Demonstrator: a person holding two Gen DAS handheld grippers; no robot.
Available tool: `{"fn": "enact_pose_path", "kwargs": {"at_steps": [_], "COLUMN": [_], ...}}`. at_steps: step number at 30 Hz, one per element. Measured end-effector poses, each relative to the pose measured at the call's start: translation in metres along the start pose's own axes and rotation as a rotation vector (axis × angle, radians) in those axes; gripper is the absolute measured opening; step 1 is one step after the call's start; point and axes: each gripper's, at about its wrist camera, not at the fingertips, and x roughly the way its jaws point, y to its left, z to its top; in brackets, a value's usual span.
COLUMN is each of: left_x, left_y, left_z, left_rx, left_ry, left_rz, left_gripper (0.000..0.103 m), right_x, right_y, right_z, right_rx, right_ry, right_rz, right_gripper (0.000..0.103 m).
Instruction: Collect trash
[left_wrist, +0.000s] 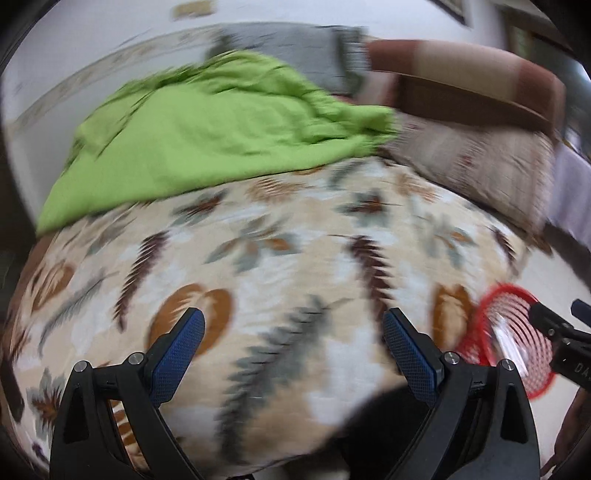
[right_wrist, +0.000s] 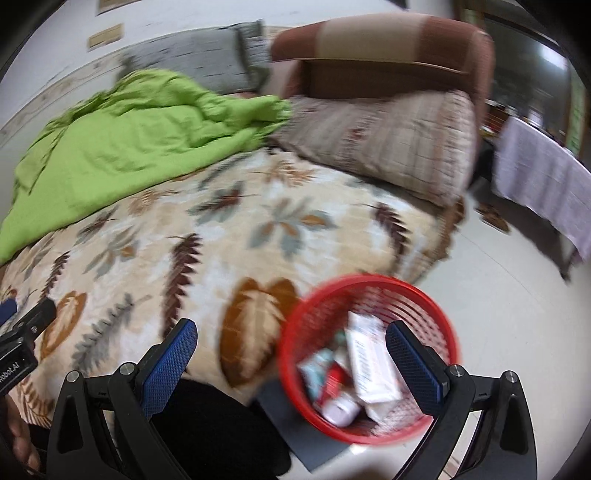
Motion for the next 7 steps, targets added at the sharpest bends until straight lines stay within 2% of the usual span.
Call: {"fn": "enact_pose_path", "kwargs": {"at_steps": [4, 7], "left_x": [0.02, 0.046], "left_y": [0.071, 0.125], "left_z": [0.001, -0.007], "left_rx": [-0.179, -0.318], "left_ry": [0.042, 0.133], "left_rz": [0.106, 0.164], "left_gripper": [0.096, 0.096], "right_x": [0.041, 0.07], "right_y": [0.055, 0.095], "right_z": [0.033, 0.048], "right_rx": [-0.082, -0.137], "right_ry": [0.063, 0.102], "right_rz": [0.072, 0.112], "right_gripper": [0.103, 0.103]}}
